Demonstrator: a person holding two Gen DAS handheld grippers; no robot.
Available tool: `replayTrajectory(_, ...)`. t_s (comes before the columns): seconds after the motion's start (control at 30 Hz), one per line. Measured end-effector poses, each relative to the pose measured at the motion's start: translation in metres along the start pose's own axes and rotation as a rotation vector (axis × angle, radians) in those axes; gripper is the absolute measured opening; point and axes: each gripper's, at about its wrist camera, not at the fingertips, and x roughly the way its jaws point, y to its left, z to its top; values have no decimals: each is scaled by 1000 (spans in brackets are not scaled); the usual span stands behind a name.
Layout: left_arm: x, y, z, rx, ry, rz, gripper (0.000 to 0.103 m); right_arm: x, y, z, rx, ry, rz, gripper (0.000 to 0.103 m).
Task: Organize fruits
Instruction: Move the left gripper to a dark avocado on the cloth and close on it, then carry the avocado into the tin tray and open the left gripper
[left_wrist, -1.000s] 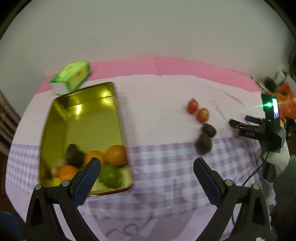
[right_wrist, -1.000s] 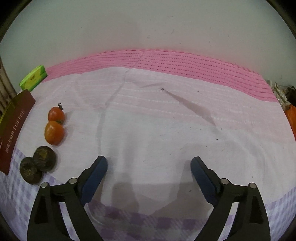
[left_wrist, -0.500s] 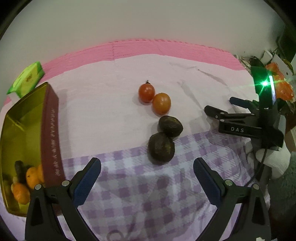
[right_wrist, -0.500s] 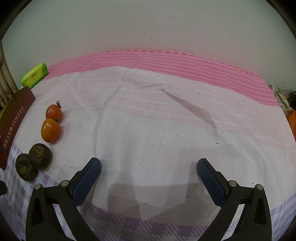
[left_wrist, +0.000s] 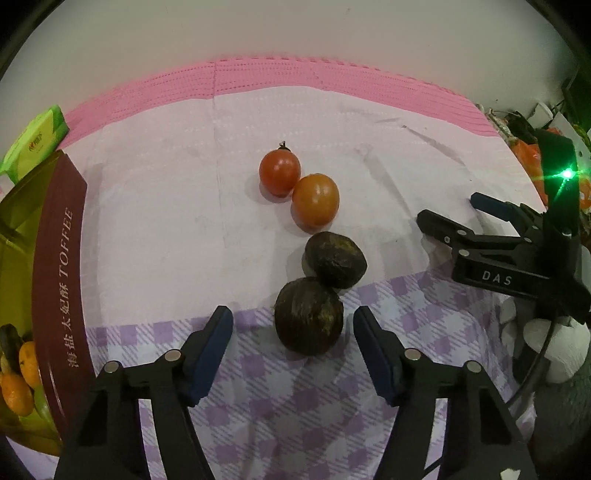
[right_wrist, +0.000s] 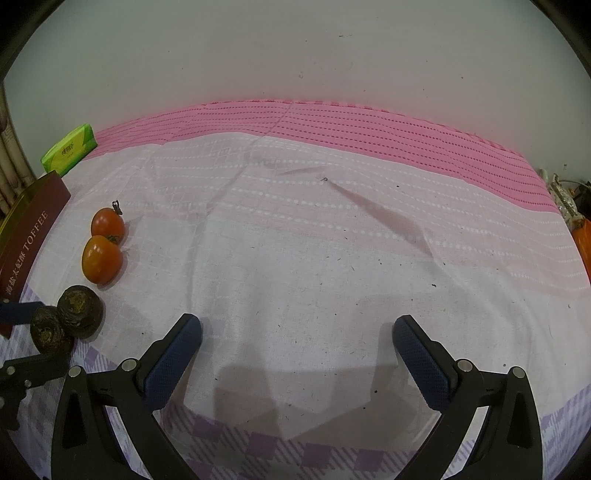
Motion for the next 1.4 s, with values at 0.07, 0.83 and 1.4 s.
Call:
replayTrajectory(0.07, 0, -1, 0, 2, -2, 0, 57, 0, 0, 0, 0, 0, 0, 103)
replayTrajectory(0.83, -13, 7, -9, -28, 17, -20, 31, 0, -1, 0, 0, 0, 0, 103)
replayTrajectory(1.4, -50, 28, -12, -56, -38, 31, 31, 0, 0, 0, 0, 1, 0, 103)
